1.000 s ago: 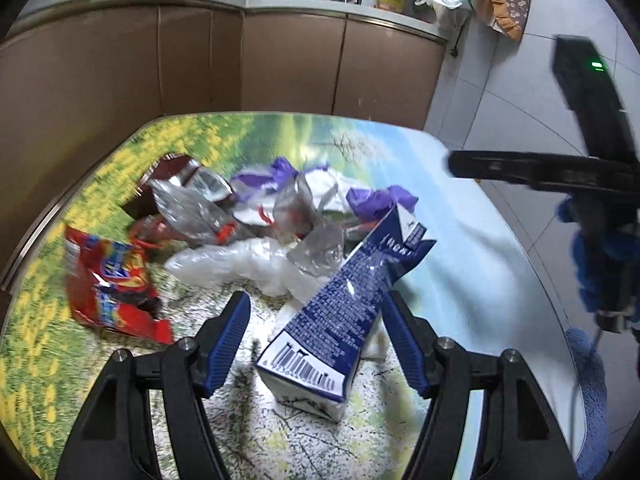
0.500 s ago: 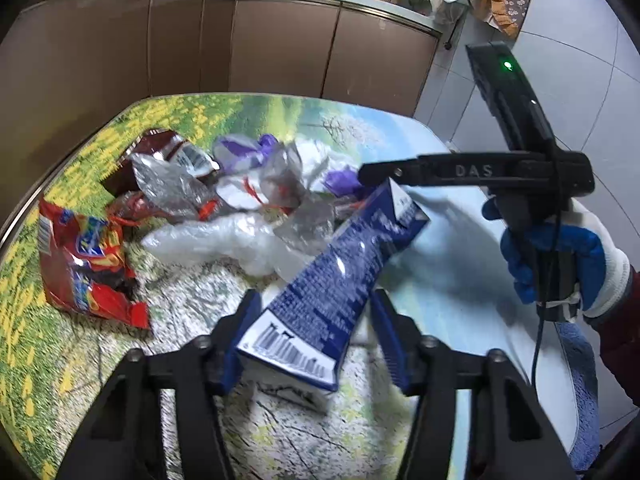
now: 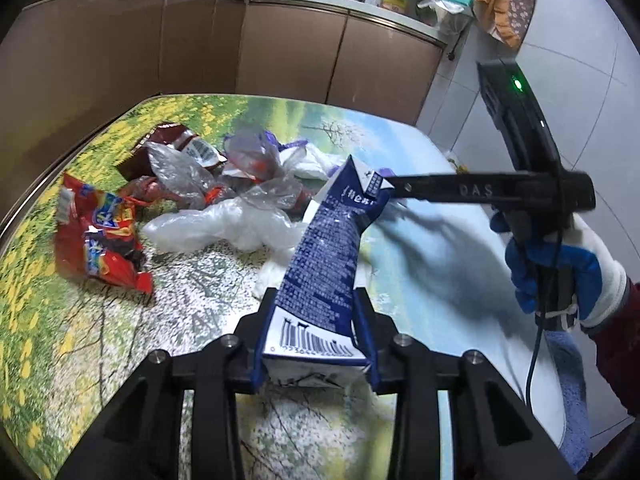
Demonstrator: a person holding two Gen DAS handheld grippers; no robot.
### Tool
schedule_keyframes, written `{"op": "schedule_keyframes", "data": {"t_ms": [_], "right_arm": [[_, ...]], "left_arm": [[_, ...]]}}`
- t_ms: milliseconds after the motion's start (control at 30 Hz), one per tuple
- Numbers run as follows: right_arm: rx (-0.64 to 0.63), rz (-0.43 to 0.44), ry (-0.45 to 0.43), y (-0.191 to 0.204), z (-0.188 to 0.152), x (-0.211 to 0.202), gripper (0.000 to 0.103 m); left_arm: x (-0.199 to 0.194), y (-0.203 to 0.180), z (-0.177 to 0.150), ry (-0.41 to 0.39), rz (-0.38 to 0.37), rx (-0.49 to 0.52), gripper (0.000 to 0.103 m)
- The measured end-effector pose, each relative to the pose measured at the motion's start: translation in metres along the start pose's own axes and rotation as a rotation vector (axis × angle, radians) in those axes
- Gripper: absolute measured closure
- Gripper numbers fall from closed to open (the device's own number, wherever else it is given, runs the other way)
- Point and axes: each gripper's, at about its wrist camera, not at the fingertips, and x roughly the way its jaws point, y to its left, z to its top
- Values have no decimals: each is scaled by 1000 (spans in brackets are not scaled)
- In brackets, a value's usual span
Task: Collect trash
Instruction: 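Carry the carton and purple bag over the white bin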
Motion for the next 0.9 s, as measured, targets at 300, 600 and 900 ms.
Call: {"op": "schedule_keyframes", "data": {"t_ms": [300,600,900], "right_arm": [[21,-19,-52,-1,-30,-55,71],[14,-49,-123,14,-67,-121,71],[7,-58,-199,32,-101,-182,71]], "left_arm": [[-49,-18,4,-81,77,2,69],[-90,-62,4,-137,192,54,69],[-119,-107,-3,-178,215,111,69]]}}
